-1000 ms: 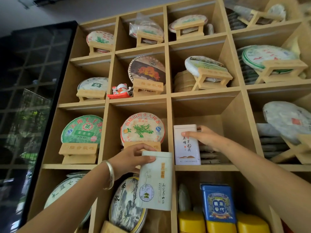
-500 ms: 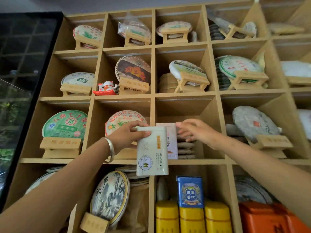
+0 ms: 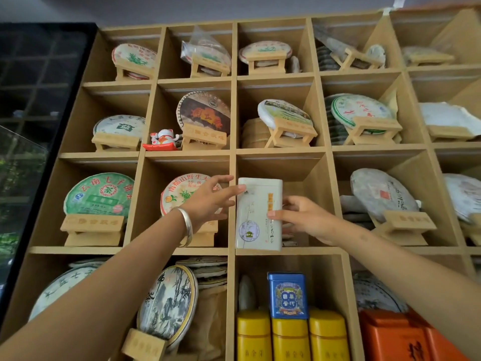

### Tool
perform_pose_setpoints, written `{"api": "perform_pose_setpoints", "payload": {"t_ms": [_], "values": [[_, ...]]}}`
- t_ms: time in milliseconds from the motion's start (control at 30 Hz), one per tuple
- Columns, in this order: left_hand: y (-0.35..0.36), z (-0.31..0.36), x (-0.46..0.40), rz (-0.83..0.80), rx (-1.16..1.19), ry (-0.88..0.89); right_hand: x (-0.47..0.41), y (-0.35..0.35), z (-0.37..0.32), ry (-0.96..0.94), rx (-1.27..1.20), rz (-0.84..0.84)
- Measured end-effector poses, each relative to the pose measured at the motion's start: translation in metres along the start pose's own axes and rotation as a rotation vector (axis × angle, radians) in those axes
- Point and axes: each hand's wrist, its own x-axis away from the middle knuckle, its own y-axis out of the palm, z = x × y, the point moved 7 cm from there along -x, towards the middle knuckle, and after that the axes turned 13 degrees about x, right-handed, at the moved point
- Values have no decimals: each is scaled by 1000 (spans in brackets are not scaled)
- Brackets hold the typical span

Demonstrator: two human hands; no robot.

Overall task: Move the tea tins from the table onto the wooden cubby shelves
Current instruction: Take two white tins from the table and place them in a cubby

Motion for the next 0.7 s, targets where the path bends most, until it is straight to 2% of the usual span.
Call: {"api": "perform_pose_setpoints", "payload": {"t_ms": [267,467,700], "values": [[31,-26,-11,-75,-68,-46,3,-47,14,50,-28,180],[69,-44,-35,-54,-105,13,-7,-66,35,120,23,211],[92,-73,-49,-51,-95,-117,-17,-64,67,207,129,210]]}}
